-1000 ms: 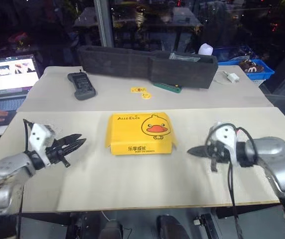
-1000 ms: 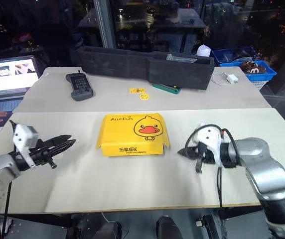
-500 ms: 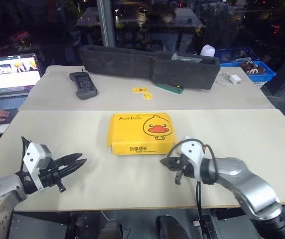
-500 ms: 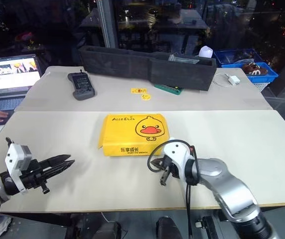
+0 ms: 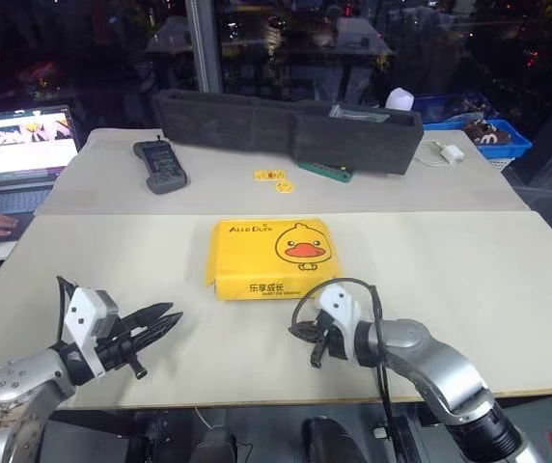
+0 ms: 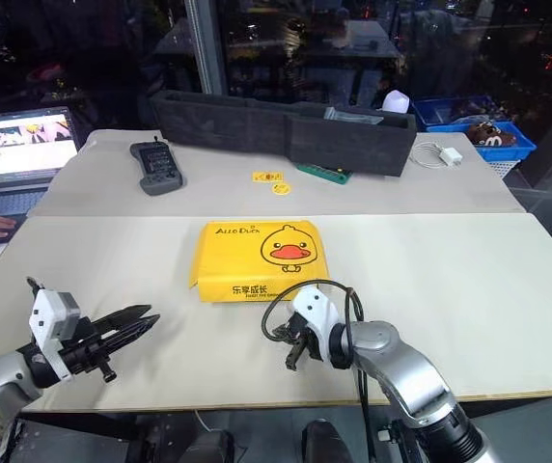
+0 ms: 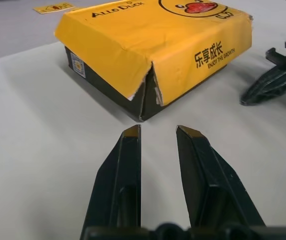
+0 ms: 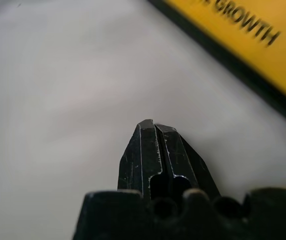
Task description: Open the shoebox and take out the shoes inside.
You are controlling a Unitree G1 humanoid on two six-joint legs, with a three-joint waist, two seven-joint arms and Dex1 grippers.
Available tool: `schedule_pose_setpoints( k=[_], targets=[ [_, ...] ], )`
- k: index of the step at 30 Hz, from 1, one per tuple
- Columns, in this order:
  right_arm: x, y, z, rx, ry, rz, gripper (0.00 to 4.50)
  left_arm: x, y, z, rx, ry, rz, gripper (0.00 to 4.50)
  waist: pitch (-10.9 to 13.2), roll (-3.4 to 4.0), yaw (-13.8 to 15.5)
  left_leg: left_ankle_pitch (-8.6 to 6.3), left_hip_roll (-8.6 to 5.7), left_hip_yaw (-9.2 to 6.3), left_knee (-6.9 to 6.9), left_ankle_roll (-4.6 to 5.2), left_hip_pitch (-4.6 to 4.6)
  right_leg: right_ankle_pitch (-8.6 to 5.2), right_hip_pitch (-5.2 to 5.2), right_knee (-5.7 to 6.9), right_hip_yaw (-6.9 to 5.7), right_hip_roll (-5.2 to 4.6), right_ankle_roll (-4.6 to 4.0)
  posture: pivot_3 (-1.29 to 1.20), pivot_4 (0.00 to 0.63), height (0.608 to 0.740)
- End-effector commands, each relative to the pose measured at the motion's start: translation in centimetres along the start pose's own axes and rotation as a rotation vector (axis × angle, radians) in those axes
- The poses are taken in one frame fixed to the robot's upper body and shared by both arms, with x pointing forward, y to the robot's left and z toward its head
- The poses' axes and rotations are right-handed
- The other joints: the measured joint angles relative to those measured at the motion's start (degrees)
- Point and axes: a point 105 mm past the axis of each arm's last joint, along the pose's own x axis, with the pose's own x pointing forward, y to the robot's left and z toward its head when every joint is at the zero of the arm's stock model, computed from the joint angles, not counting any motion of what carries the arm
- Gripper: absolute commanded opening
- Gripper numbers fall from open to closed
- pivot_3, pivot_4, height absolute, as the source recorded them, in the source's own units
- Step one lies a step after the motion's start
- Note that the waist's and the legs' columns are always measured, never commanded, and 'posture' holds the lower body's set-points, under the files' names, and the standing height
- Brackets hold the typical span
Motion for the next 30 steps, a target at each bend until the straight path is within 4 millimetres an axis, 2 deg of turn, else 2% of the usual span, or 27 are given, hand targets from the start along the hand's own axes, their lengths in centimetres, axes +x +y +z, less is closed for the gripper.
schedule_pose_setpoints(
  k=[1, 5, 7, 10, 13, 17, 21, 23, 25, 26, 27, 30],
  targets=[
    [0.0, -2.3, 1.4, 0.089, -0.126, -0.16, 0.0, 0.2, -0.4, 0.6, 0.04, -0.025, -0.011, 1.17, 0.01, 0.02, 0.09, 0.0, 0.0, 0.0, 0.0, 0.0, 0.0, 0.0, -0.02, 0.01, 0.0, 0.0, 0.0, 0.0, 0.15, 0.715],
    [0.4, -3.3, 2.0, 0.104, -0.163, -0.239, 0.0, 0.5, -0.5, 0.8, 0.046, -0.036, -0.016, 1.17, 0.01, 0.02, 0.19, 0.0, -0.02, 0.0, 0.0, 0.0, -0.08, 0.0, -0.04, -0.02, 0.01, -0.01, 0.0, 0.0, 0.15, 0.715],
    [0.5, -3.4, 3.0, 0.126, -0.203, -0.243, 0.0, 0.7, -0.6, 0.9, 0.047, -0.042, -0.02, 1.17, 0.02, 0.03, 0.16, 0.0, -0.02, 0.0, 0.0, 0.0, -0.09, 0.0, -0.05, -0.02, 0.01, -0.01, 0.0, 0.0, 0.15, 0.715],
    [0.2, -2.8, 4.5, 0.134, -0.263, -0.196, 0.0, 0.8, -0.7, 1.0, 0.048, -0.044, -0.025, 1.17, 0.03, 0.04, 0.03, 0.0, -0.01, 0.0, 0.0, 0.0, -0.07, 0.0, -0.04, 0.0, 0.01, -0.01, 0.0, 0.0, 0.15, 0.715],
    [0.1, -1.5, 5.0, 0.101, -0.25, -0.103, 0.0, 0.9, -0.4, 0.8, 0.039, -0.04, -0.02, 1.17, 0.03, 0.05, 0.04, 0.0, 0.0, 0.0, -0.01, 0.0, -0.08, 0.0, -0.06, -0.01, 0.01, 0.0, 0.0, 0.0, 0.15, 0.715],
    [0.4, -1.1, 6.6, 0.071, -0.268, -0.032, 0.0, 1.2, -0.5, 0.7, 0.044, -0.037, -0.037, 1.17, 0.04, 0.06, -0.16, 0.0, 0.0, 0.0, -0.02, 0.0, -0.07, 0.0, -0.06, 0.0, 0.01, 0.01, 0.0, 0.0, 0.15, 0.715],
    [0.9, -1.8, 11.5, -0.01, -0.355, 0.003, 0.0, 1.3, -0.5, 0.7, 0.043, -0.037, -0.042, 1.17, 0.07, 0.12, -0.56, 0.0, 0.0, 0.0, -0.02, 0.0, -0.06, 0.01, -0.07, 0.01, 0.01, 0.01, -0.01, 0.0, 0.15, 0.715],
    [1.5, -3.1, 13.9, -0.047, -0.401, -0.038, 0.0, 1.4, -0.4, 0.6, 0.043, -0.037, -0.042, 1.17, 0.08, 0.13, -0.79, 0.0, -0.01, -0.01, -0.03, 0.0, -0.05, 0.01, -0.07, 0.02, 0.01, 0.01, -0.01, 0.0, 0.15, 0.715],
    [2.4, -7.1, 19.2, -0.114, -0.491, -0.217, 0.0, 1.7, -0.5, 0.7, 0.031, -0.043, -0.055, 1.17, 0.1, 0.16, -1.16, 0.0, 0.01, -0.02, -0.06, 0.01, -0.07, 0.07, -0.1, 0.03, -0.01, 0.03, 0.09, 0.0, 0.15, 0.715],
    [2.4, -8.2, 21.6, -0.123, -0.54, -0.263, 0.0, 1.8, -0.6, 0.7, 0.031, -0.042, -0.064, 1.17, 0.19, 0.27, -1.4, 0.0, 0.0, -0.01, -0.07, 0.0, -0.05, 0.24, -0.11, 0.05, 0.0, 0.03, 0.34, 0.0, 0.15, 0.715],
    [2.5, -8.7, 23.1, -0.126, -0.573, -0.286, 0.0, 1.9, -0.7, 0.7, 0.031, -0.042, -0.07, 1.17, 0.27, 0.33, -1.4, 0.01, -0.01, 0.01, -0.06, 0.0, -0.08, 0.34, -0.16, 0.04, 0.03, 0.03, 0.35, 0.0, 0.15, 0.715],
    [2.0, -8.1, 27.6, -0.169, -0.687, -0.256, 0.0, 2.3, -0.6, 0.7, 0.041, -0.042, -0.078, 1.17, 0.28, 0.34, -1.19, 0.01, 0.05, -0.03, -0.16, 0.02, -0.16, 0.32, -0.23, 0.0, -0.02, 0.09, 0.28, 0.0, 0.15, 0.715]
  ],
)
